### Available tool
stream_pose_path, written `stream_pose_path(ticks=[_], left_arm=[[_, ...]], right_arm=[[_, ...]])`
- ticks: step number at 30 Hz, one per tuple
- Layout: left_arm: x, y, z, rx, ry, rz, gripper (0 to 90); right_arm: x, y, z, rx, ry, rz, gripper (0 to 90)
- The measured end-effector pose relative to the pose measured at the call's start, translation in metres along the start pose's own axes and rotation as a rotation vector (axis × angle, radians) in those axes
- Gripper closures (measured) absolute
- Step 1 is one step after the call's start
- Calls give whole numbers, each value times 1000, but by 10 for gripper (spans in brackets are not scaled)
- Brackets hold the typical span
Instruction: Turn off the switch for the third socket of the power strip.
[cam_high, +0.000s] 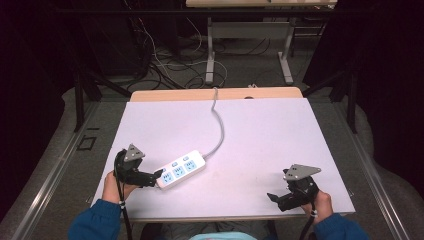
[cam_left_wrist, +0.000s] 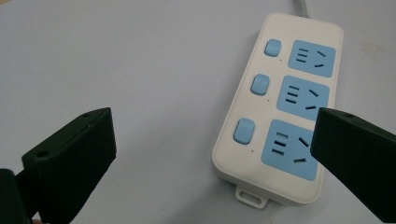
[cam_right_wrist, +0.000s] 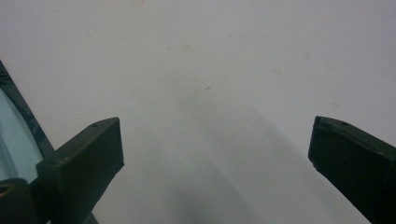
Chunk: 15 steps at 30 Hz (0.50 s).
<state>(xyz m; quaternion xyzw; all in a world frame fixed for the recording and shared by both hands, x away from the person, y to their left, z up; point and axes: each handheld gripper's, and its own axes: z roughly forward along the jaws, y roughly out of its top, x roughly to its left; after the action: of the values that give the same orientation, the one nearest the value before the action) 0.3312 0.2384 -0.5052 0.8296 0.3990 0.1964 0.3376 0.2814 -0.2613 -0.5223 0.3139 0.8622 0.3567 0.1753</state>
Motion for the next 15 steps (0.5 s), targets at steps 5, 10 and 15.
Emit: stream_pose_path(ticks=[5,10,15], left_arm=[[1,-6,-6,-8,5,-11,1],[1,-11,-11,-9,4,-2,1],[-1,-15,-15,-26,12,-2,1]], right_arm=[[0,0,0,-2,-8,-1,28],[0,0,0,0,-4,-3,28],[0,0,0,1,-5,1,28]])
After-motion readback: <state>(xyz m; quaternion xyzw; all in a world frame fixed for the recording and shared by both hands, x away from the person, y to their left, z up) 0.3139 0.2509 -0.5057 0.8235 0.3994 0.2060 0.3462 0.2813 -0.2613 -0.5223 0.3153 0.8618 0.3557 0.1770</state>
